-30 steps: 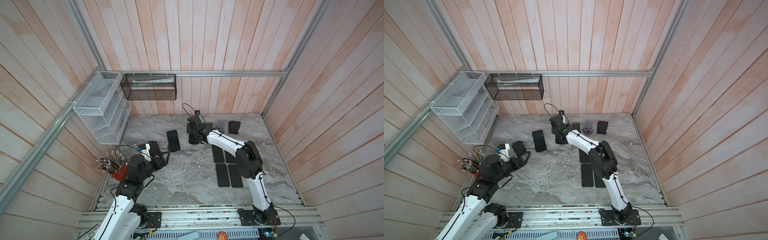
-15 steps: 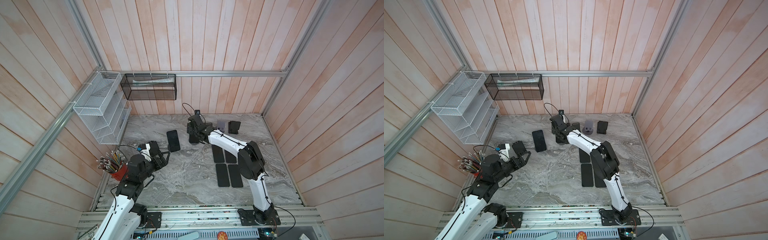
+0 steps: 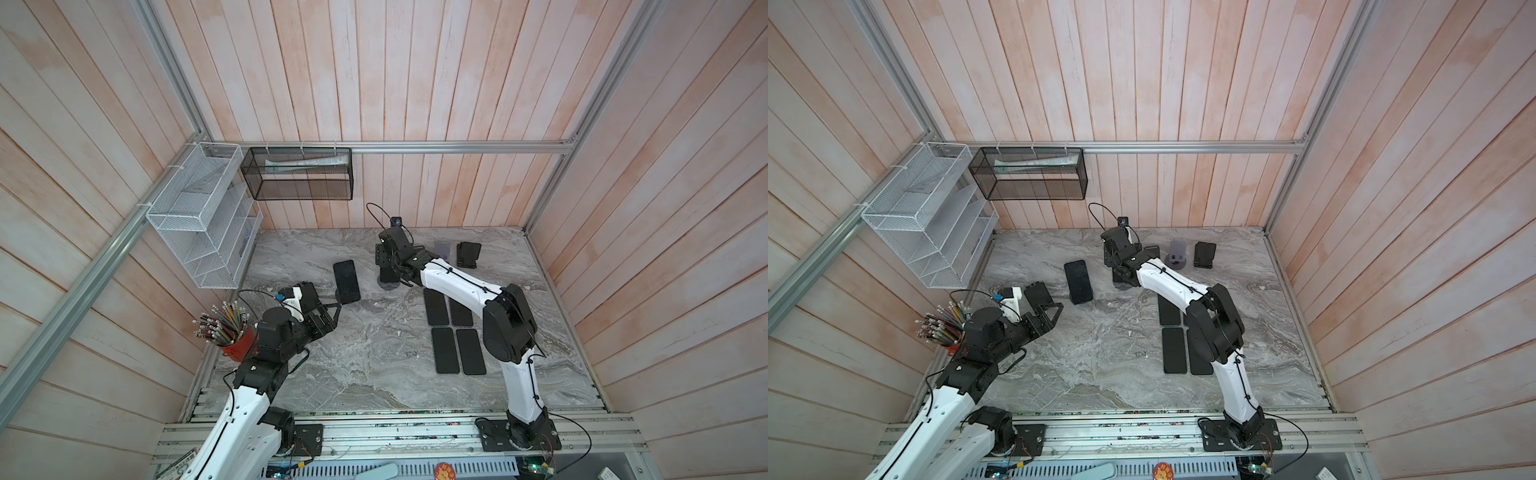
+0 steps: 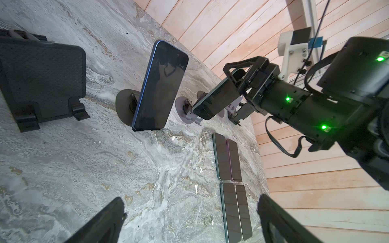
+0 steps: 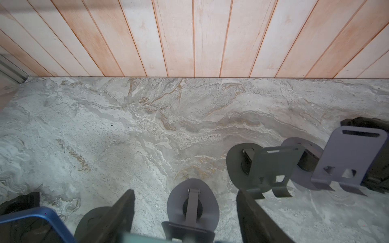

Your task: Remove the phone from the phone stand

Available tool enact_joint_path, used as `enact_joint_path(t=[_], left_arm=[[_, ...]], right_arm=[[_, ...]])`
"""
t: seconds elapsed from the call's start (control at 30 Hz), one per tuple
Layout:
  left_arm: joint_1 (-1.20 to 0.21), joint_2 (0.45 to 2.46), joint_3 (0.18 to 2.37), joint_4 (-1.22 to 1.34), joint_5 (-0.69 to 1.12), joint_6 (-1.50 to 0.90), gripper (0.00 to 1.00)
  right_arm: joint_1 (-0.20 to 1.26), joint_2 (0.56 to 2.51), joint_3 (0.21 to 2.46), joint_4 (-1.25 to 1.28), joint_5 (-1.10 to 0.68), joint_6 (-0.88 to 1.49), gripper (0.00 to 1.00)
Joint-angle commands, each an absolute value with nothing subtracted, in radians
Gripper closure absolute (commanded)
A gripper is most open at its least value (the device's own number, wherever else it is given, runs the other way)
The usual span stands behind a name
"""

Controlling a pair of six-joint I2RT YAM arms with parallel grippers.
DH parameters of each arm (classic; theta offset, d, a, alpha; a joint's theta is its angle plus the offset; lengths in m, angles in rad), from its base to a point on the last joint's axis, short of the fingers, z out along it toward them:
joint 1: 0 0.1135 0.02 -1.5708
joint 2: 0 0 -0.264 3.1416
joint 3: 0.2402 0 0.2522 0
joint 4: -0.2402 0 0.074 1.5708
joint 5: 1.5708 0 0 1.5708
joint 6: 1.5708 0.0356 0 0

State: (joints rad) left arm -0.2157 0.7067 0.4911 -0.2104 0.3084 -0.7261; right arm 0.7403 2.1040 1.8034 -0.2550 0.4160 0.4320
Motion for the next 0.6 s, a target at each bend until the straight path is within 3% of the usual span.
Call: enact_joint_path(t=[0.0, 0.57], left_arm=[[-0.219, 0.718, 0.494, -0.174, 0.323, -0.723, 0.0], [-0.219, 0.75, 0.496, -0.153, 0.335, -0.724, 0.0]], right_arm=[[0.752, 2.032, 1.787, -0.232, 0.418, 0.415, 0.29], [0.752, 1.911, 1.675, -0.218, 0.398, 0.398, 0.29]])
